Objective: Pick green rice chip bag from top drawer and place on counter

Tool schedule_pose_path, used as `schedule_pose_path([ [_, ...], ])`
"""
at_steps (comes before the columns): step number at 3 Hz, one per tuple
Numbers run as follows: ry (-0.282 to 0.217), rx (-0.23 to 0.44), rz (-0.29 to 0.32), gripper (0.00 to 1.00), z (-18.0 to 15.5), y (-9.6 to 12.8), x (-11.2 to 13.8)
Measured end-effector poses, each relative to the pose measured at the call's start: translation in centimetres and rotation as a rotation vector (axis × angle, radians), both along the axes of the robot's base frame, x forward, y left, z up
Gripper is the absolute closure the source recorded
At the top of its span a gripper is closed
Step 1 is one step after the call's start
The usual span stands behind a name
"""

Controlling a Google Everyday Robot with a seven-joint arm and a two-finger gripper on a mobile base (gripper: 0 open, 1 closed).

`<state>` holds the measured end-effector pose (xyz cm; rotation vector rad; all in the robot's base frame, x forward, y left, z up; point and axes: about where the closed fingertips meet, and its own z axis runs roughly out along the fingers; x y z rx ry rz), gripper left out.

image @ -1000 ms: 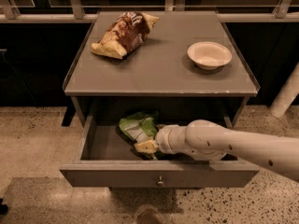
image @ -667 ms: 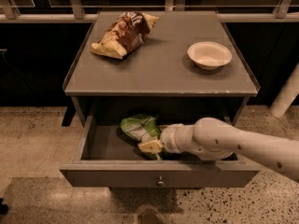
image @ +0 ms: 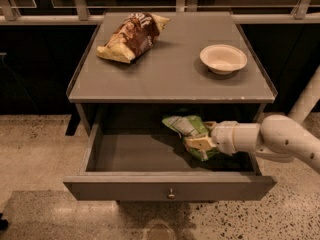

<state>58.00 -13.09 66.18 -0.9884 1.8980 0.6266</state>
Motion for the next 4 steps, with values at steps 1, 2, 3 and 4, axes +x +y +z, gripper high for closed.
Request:
schedule_pose_path([
  [1, -0.018, 0.044, 0.074, 1.00, 1.8, -2.9, -1.3],
  [2, 0.002, 0.137, 0.177, 1.00, 2.6, -3.6, -4.4],
  [3, -0.041, 0.220, 0.258, 1.00, 6.0, -5.3, -6.7],
  [4, -0.110, 0.283, 0.301, 1.00, 11.1, -7.5, -7.5],
])
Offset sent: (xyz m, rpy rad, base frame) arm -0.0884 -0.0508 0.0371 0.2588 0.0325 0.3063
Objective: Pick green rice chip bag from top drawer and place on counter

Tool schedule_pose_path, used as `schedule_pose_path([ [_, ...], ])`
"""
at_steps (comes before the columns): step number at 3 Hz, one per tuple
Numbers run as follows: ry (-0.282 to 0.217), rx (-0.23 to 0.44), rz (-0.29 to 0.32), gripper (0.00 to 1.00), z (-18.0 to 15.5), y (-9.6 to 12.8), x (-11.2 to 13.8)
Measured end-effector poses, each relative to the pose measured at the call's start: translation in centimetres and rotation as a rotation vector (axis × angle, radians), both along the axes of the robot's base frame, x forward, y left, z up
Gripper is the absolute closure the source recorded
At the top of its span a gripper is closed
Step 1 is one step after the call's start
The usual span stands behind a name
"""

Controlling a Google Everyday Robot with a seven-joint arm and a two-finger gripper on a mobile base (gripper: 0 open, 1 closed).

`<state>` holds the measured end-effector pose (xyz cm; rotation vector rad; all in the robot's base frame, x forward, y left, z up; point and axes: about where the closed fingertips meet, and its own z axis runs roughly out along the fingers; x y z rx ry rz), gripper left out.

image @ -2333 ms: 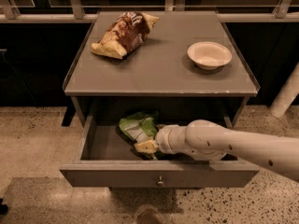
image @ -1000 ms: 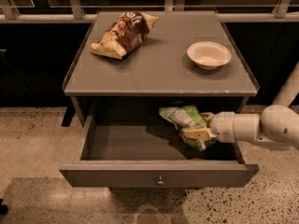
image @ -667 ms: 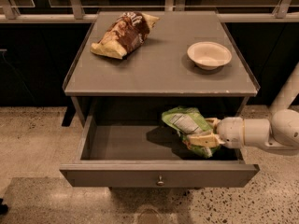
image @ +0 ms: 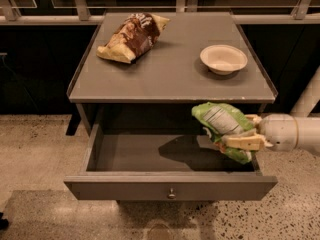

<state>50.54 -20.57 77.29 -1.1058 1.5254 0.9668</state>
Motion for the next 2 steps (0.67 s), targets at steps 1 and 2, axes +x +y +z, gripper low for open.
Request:
schedule_pose_path([
  [1, -0.030, 0.061, -0.028, 1.00, 4.6, -1.9, 1.0],
  [2, -0.044, 0.107, -0.097, 1.00, 8.4, -3.4, 2.5],
])
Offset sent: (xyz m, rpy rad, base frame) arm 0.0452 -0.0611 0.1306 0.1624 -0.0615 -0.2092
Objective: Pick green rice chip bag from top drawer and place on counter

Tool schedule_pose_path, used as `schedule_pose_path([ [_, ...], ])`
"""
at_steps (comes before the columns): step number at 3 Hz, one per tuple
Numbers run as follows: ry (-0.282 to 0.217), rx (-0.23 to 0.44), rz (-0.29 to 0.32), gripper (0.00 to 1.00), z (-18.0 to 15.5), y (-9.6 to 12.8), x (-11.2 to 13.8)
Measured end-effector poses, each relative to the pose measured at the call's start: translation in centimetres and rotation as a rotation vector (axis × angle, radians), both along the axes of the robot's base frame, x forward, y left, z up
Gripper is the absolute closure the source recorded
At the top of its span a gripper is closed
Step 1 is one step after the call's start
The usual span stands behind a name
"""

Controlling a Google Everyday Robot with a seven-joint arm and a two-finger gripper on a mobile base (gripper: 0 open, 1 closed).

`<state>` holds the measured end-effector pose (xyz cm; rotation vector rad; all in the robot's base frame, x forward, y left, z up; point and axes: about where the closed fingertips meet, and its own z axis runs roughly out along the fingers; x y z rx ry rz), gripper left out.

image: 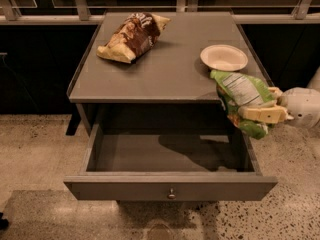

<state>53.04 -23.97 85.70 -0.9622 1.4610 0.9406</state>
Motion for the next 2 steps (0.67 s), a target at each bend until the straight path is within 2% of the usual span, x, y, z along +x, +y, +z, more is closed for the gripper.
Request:
schedule_pose_path([
  [1, 0.009, 0.073, -0.054, 1.00, 2.4, -0.1, 3.0],
  [2, 0.060, 0.113, -0.084, 1.00, 4.0, 1.6, 6.5],
])
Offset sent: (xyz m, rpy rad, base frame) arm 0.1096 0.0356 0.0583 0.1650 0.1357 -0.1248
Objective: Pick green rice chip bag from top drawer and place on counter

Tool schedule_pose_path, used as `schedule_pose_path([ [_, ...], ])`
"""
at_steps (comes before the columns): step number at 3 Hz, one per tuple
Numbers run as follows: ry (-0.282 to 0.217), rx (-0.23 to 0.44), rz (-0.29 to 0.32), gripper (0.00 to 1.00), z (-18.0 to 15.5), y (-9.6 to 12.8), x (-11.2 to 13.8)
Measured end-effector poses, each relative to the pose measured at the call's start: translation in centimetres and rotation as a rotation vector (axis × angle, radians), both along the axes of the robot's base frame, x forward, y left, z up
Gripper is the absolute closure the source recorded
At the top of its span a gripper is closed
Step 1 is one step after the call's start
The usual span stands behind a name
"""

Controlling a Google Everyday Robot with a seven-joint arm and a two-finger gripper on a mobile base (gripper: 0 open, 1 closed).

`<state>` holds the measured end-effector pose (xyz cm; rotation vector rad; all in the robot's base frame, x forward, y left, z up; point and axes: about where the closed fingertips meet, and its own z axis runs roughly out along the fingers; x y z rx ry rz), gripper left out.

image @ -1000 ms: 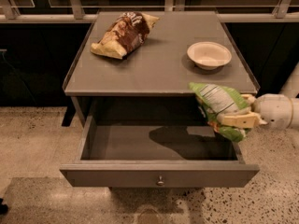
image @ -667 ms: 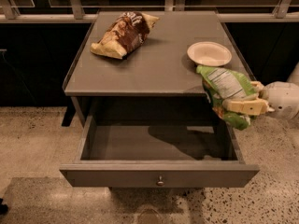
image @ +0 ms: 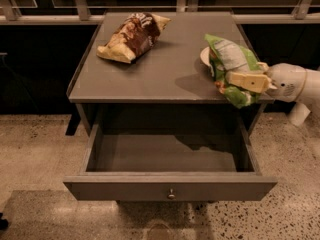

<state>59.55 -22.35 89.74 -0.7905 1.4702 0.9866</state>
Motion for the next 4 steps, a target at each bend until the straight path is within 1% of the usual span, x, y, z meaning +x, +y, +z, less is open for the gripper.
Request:
schedule_pose_path([
  [1, 0.063, 0.009, 0.020, 1.00, 1.0, 3.6, 3.1],
  [2, 0.122, 0.020, 0.086, 1.00, 1.8, 9.0, 5.9],
  [3, 0.164, 0.024, 0.166, 1.00, 2.7, 15.7, 8.5],
  [4, 0.168, 0.025, 0.196, 0.83, 2.9, 17.9, 8.8],
])
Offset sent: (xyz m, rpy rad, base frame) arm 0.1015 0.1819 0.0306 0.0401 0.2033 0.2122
